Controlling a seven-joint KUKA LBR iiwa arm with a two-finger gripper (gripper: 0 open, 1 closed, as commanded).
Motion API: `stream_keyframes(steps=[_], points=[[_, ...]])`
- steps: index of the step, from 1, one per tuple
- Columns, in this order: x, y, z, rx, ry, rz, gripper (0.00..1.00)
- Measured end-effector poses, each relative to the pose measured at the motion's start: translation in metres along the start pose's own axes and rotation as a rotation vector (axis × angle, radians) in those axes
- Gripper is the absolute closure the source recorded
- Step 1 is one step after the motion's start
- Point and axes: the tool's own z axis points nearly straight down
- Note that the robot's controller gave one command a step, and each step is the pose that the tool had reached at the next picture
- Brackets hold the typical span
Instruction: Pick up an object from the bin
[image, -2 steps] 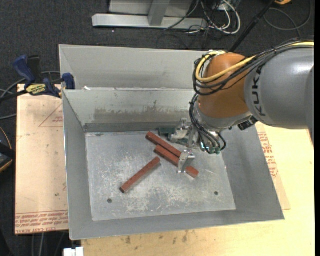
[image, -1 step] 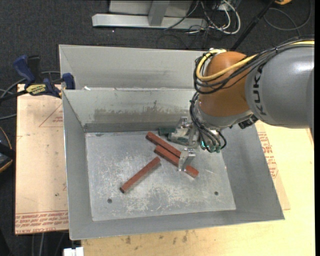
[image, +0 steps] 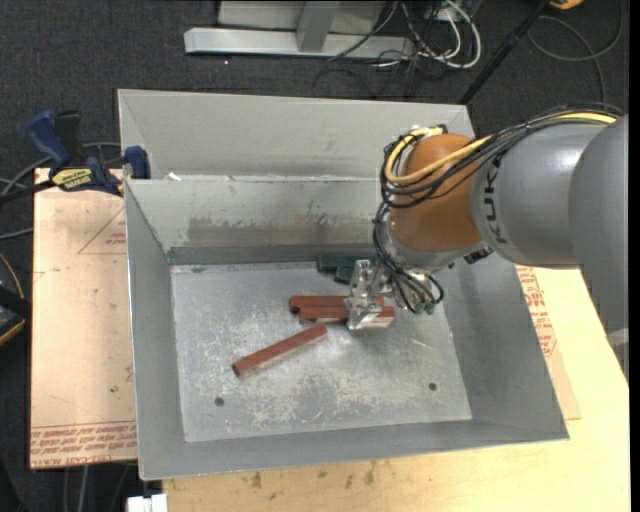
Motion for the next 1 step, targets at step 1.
stream_keyframes(steps=[1], points=[[0.002,-0.0007,0.0014,0.001,0.007,0.0,0.0]])
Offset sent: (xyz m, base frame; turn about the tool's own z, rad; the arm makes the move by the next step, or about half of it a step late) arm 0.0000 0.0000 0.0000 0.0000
